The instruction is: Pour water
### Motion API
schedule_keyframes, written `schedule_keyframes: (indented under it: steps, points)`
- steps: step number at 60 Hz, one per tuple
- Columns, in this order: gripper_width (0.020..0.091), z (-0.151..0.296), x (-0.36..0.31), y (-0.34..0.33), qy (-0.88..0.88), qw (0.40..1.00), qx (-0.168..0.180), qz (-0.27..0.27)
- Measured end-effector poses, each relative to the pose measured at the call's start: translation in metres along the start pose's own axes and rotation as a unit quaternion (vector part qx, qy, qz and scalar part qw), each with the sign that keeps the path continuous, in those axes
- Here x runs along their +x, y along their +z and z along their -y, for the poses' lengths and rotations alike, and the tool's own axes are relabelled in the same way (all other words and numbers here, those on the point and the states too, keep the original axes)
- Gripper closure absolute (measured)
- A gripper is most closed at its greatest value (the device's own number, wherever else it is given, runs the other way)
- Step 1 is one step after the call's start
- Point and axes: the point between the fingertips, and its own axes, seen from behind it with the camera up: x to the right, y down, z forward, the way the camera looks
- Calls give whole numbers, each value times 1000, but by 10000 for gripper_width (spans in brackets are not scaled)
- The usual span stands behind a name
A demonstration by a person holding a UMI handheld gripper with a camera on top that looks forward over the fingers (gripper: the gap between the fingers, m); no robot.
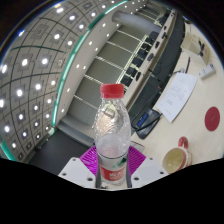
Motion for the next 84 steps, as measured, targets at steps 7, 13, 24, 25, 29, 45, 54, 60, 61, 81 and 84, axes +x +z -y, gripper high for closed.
schedule_keyframes:
  steps: [7,13,24,25,29,45,54,60,61,81,84]
  points:
    - [754,60,20,-19,-178,983,31,-37]
    - [753,103,59,-35,-306,947,49,-89]
    - [754,143,164,-50,-423,888,34,-178]
    - [754,144,172,-51,-427,885,31,-183]
    - [753,143,202,-51,-436,878,17,-198]
    - [749,123,272,-52,-444,869,-22,-215]
    - [622,120,273,-53,-450,865,-24,-219]
    - [364,115,275,-57,-448,862,-52,-233]
    - [284,115,275,-58,-445,862,-56,-235]
    - [243,118,188,-147,-427,855,-66,-286]
    - [244,110,169,-169,-428,851,-72,-295]
